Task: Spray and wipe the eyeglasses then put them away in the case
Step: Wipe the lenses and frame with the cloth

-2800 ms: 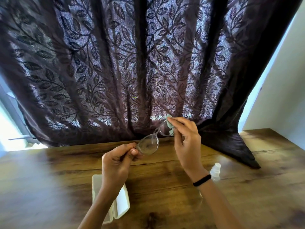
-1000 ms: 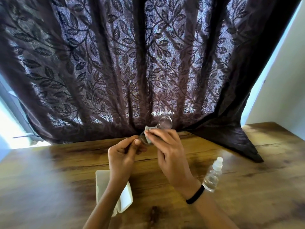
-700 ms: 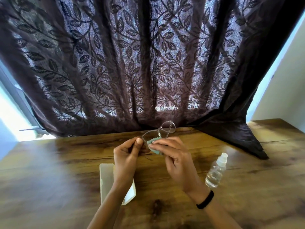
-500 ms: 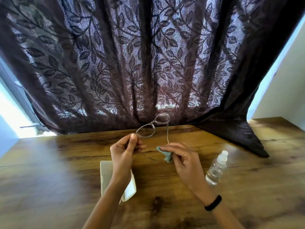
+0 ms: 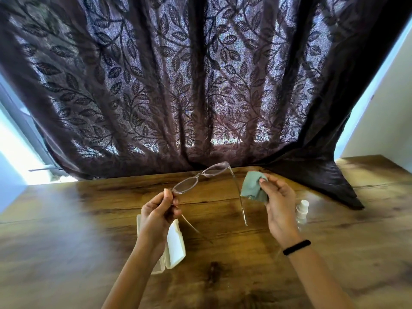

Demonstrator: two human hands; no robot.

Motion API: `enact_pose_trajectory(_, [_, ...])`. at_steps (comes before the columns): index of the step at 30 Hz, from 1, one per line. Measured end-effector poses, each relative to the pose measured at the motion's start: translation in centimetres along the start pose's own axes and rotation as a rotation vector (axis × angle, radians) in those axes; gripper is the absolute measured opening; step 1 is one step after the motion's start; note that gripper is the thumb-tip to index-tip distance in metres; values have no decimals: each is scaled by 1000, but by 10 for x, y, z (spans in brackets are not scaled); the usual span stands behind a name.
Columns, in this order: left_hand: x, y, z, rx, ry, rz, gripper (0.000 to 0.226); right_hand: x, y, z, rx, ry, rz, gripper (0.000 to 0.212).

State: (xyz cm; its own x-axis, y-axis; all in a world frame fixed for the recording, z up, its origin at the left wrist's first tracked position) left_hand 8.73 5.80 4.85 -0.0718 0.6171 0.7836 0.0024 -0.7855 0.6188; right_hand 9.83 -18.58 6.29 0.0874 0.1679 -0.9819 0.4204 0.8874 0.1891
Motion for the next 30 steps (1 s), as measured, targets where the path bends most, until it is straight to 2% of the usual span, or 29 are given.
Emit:
enact_pose_trajectory(5, [-6,-6,-3,4,-42,-18,26,-24,22,6,-148,-173,-132,10])
enact_pose_trajectory(8, [-7,-5,-4,6,-39,-22,26,-23,34,1,-254,-153,-163,9])
enact_pose_trajectory(15, [-9,-7,-8,83,-34,-82,25,-15,38,-10,-414,-21,-22,14])
enact_pose_trajectory(19, [-14,-8,-11,78,-68,-100,22,-17,36,-9,-427,-31,-44,11])
enact_pose_trajectory(23, [-16,-9,-10,76,-87,-144,21,-21,35,-7,-455,-38,-64,17])
enact_pose_trajectory(30, [-18,-4,-7,173,-108,-376,20,-8,33,-9,-400,15,4,14])
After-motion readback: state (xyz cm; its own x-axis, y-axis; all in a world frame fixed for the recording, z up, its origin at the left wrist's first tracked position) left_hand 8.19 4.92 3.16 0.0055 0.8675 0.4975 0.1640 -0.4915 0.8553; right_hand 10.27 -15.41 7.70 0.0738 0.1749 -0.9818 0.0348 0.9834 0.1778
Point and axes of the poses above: each hand's wrist, its own z-axis towards the middle knuckle, its own y-axis out of the palm, x = y × z, the point moved 2 cm from there along z, towards the middle knuckle, and after that the axes turned 9 degrees about -z, right-handed, at the moved point
